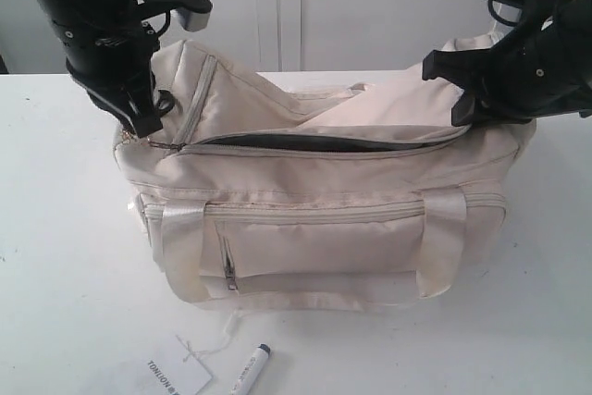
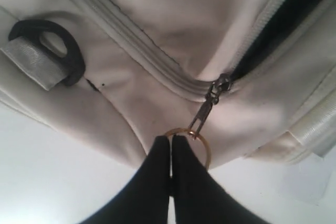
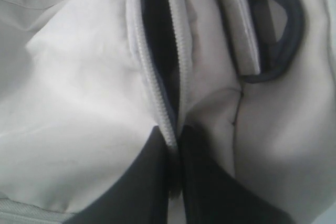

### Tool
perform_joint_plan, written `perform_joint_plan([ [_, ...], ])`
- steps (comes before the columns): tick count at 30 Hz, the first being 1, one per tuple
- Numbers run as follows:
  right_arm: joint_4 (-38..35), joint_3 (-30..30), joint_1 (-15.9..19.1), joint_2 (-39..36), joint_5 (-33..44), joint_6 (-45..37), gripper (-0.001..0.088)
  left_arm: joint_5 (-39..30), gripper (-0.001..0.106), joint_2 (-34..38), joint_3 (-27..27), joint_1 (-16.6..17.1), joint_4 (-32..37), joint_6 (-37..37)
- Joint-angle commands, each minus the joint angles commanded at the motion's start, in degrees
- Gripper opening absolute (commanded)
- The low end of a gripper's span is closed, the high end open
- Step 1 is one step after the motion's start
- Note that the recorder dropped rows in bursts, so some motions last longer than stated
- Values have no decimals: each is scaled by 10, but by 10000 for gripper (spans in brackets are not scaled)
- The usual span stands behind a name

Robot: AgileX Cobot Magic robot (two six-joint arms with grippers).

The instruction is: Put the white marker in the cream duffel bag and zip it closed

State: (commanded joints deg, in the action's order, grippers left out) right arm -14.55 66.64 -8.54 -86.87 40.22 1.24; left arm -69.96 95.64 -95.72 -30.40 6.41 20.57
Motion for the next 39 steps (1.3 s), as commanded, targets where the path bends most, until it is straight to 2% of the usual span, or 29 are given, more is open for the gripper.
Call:
perform_joint_plan([
  [9, 0, 0, 0, 0, 9, -12, 0, 0, 0, -36, 0, 0, -59, 14],
  [14, 4, 0, 0, 0, 20, -12, 0, 0, 0, -39, 0, 0, -69, 14],
  [19, 4, 0, 0, 0, 20, -12, 0, 0, 0, -41, 0, 0, -110, 24],
  [39, 28, 0, 0, -10, 20, -12, 0, 0, 0, -44, 0, 0, -161, 39],
])
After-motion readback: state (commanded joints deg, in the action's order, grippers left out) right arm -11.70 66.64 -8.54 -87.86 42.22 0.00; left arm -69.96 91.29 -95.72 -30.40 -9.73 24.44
